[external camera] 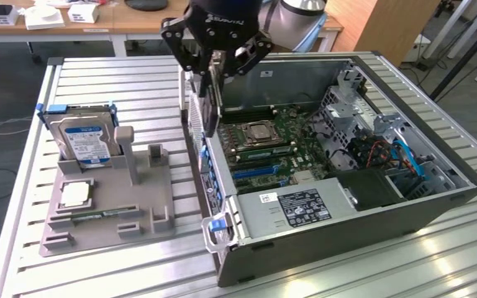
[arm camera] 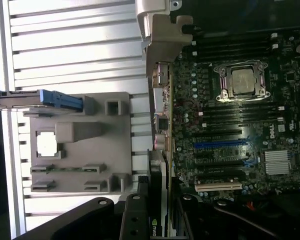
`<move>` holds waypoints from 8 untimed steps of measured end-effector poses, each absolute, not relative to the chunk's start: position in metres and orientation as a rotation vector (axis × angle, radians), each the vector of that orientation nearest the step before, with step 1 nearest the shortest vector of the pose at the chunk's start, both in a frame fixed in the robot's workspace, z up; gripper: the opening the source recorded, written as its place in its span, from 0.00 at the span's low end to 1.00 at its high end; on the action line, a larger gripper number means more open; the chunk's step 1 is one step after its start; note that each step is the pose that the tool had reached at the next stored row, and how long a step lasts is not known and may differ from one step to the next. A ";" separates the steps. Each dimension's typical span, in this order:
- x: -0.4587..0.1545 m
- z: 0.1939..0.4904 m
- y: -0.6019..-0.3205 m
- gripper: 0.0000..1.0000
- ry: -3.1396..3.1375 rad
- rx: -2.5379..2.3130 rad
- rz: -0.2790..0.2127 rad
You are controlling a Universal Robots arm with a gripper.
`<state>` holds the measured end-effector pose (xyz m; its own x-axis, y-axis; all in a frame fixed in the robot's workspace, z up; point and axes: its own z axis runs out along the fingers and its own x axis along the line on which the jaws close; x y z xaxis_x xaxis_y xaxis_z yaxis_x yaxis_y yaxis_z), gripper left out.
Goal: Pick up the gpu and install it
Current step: 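Pick up the gpu and move the gpu toward the slot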
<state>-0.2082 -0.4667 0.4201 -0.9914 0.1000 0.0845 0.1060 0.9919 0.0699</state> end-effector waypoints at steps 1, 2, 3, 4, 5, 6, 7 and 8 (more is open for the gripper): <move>-0.200 0.421 -0.467 0.27 -3.047 -0.158 -0.113; -0.196 0.421 -0.467 0.27 -3.043 -0.158 -0.112; -0.192 0.422 -0.467 0.27 -3.039 -0.158 -0.112; -0.188 0.422 -0.467 0.27 -3.035 -0.159 -0.112; -0.184 0.422 -0.467 0.27 -3.031 -0.159 -0.111; -0.179 0.422 -0.467 0.27 -3.027 -0.158 -0.110; -0.175 0.422 -0.467 0.27 -3.024 -0.158 -0.110; -0.171 0.422 -0.467 0.27 -3.020 -0.159 -0.110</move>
<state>-0.1711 -0.4667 0.4222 -0.9879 0.1001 0.1185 0.1084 0.9919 0.0661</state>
